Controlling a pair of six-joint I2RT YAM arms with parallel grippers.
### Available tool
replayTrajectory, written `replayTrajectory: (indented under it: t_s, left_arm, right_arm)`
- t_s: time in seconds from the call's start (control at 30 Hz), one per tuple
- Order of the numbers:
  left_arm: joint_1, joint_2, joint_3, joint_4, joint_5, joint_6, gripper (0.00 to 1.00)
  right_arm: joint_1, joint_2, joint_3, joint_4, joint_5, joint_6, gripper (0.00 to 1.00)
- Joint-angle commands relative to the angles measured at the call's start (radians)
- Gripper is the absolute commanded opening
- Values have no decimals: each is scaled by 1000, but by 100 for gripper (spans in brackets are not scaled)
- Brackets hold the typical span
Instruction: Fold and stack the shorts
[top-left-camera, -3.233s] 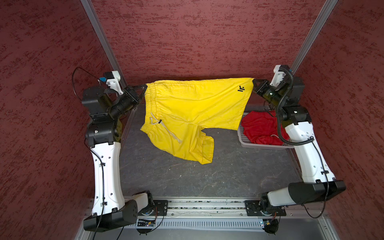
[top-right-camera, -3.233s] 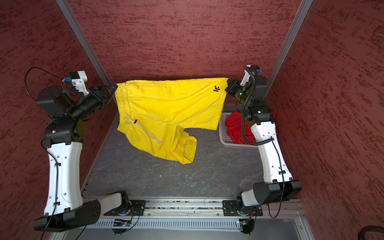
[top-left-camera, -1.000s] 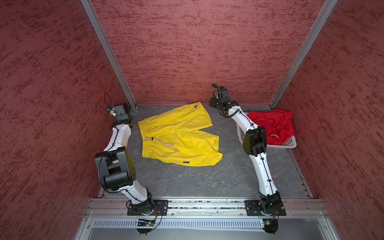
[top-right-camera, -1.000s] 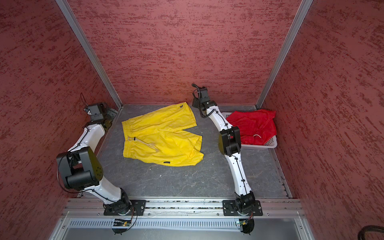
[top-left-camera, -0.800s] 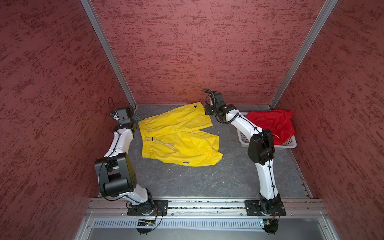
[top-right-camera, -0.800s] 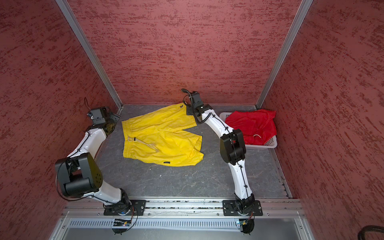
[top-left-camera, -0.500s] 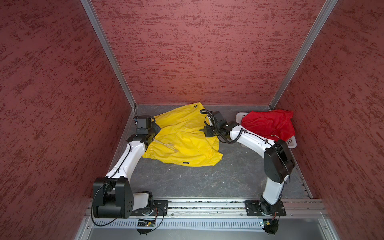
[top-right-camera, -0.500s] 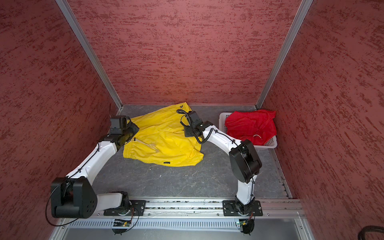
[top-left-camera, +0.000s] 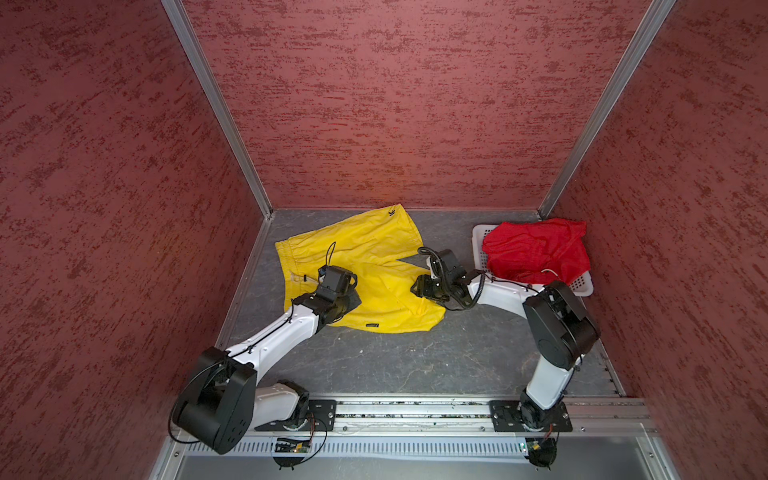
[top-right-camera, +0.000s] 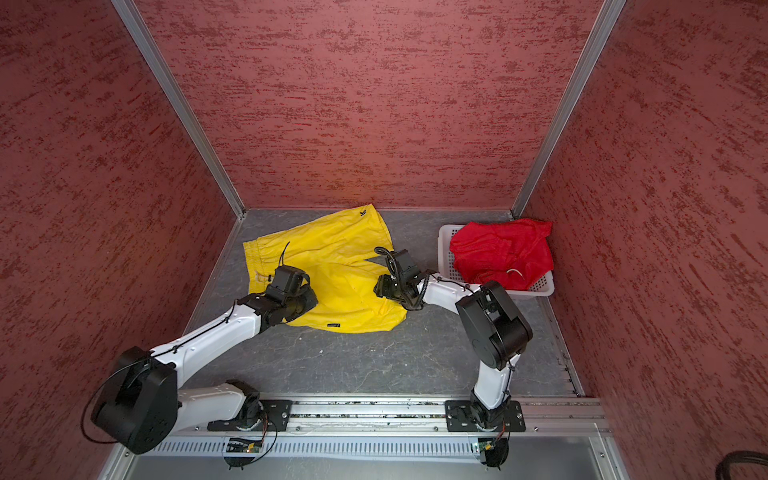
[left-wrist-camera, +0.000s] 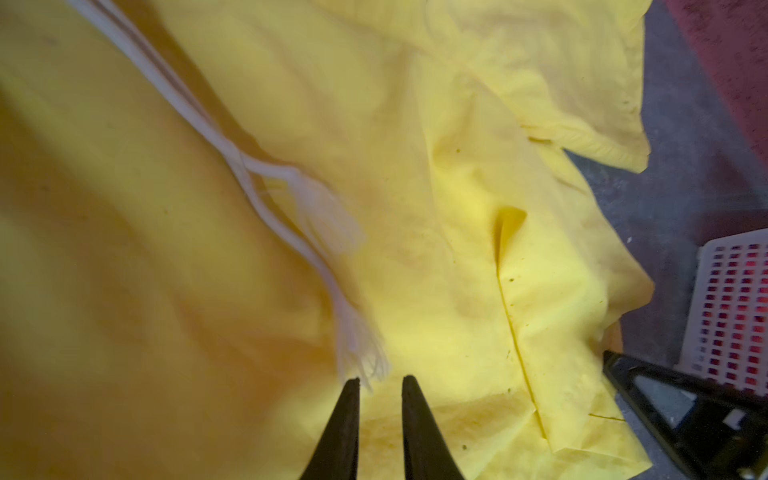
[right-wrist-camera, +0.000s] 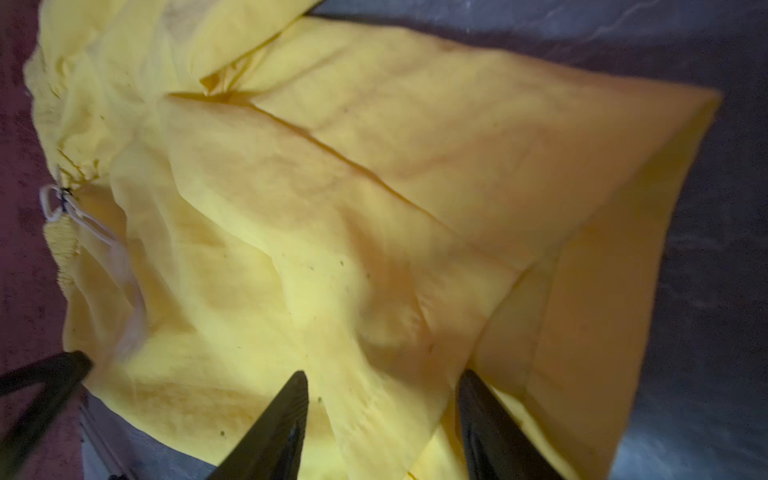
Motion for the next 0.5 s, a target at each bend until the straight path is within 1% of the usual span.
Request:
replayTrajectory:
  t_s: [0.0,0.07,0.17,0.3,0.43,0.47]
  left_arm:
    - [-11,41,-21,63,-13,-11,20]
    - [-7,56,-31,73,-27,1,19]
    - [6,68,-47,87,-29,8,19]
    - [18,78,-70,109,-20,6,19]
    - [26,106,-76,123,-16,6,19]
    - [26,117,-76,129,-10,5,19]
  right_arm:
    - [-41,40,-30,176,-77,108,53]
    - [-63,66,-33,217,-106,142,50]
    - [-90,93,-32,250,-135,183,50]
    - [-93,74,-41,202,-72,176,57]
    - [-103,46,-75,189,-35,178,58]
    - [-105,45,-79,193,-28,179,57]
